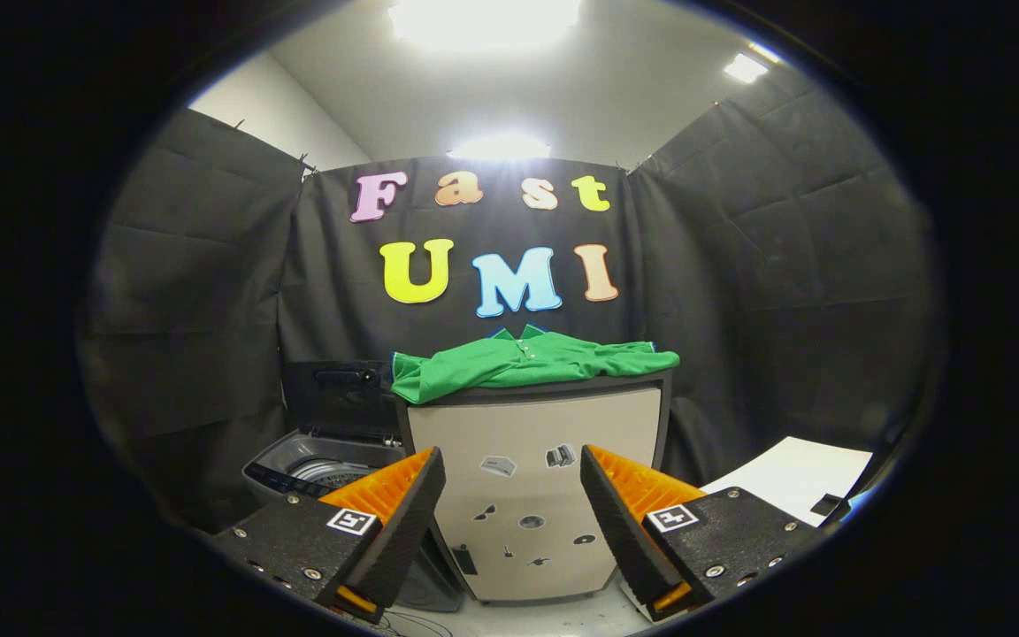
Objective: Put the clothes into the washing machine and then close the washing machine lid.
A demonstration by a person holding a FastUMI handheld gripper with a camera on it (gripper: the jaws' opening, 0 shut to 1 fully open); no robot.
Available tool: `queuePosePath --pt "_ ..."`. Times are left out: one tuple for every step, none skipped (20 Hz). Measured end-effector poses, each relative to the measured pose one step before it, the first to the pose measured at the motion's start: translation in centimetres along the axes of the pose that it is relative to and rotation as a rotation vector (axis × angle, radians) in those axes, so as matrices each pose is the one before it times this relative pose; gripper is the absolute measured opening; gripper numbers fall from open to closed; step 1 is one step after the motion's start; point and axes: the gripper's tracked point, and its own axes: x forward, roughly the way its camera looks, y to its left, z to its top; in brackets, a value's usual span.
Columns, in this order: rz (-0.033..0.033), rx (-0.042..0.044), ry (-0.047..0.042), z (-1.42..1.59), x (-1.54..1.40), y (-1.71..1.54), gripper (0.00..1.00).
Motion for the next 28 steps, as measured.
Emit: queuePosePath --pt "0.00053 -0.002 0.00572 0.442 0.021 0.112 0.95" --pt "-0.00616 -0.00547 0.00257 0.606 0.199 -0.136 0.95" --pt "0.00002 -0.00605 -0.00444 0.916 0.155 0.021 0.95" --pt "0.00255 -0.0058 -0.00779 1.026 0.341 0.059 0.95" --pt "0.0002 -0.00653 -0.00518 1.067 0.449 0.012 0.95" --pt "0.00135 -0.00683 -0.00116 0.681 0.453 -0.151 0.95" --pt "0.01386 -0.00326 -0.00874 1.046 0.584 0.21 0.95" --pt "0.01476 -0.00268 -0.01175 1.142 0.744 0.307 0.95" --pt "0.00596 -0.00419 -0.00819 1.026 0.772 -0.051 0.95" --pt "-0.00703 -0.00326 0.00096 0.834 0.942 -0.551 0.95" --pt "-0.0082 -0.00119 0.00023 0.721 0.805 -0.454 0.95" --pt "-0.0059 -0.00044 -0.00132 0.871 0.828 -0.19 0.95" --pt "-0.00843 0.00013 -0.00382 1.005 0.937 -0.3 0.95" --pt "-0.00538 -0.00051 -0.00681 1.018 0.909 -0.313 0.95" --pt "-0.0045 -0.00104 -0.00629 0.998 1.101 -0.274 0.95" --pt "-0.00473 -0.00318 0.00096 0.697 1.129 -0.316 0.95" --pt "-0.00208 -0.00169 0.00531 0.53 1.149 -0.331 0.95" --pt "0.00294 0.0064 0.01193 0.201 0.991 -0.161 0.95" --pt "0.00591 0.01008 0.01259 0.273 0.932 -0.145 0.95" --pt "0.00062 0.00955 0.01271 0.297 0.994 -0.247 0.95" --pt "0.00384 0.00541 0.01477 0.113 1.041 -0.294 0.95" --pt "0.00485 0.00168 0.01478 0.234 1.068 -0.174 0.95" --pt "0.00686 -0.00378 0.01277 0.005 1.111 -0.195 0.95" --pt "0.00415 -0.00625 0.01815 0.111 1.153 -0.325 0.95" --pt "0.00113 -0.00688 0.0092 0.187 0.982 -0.297 0.95" --pt "0.00337 -0.00845 0.00881 0.308 1.315 -0.424 0.95" --pt "0.00677 -0.00389 0.01023 0.206 1.238 -0.205 0.95" --pt "0.00899 -0.00065 0.01852 -0.25 1.447 -0.198 0.95"
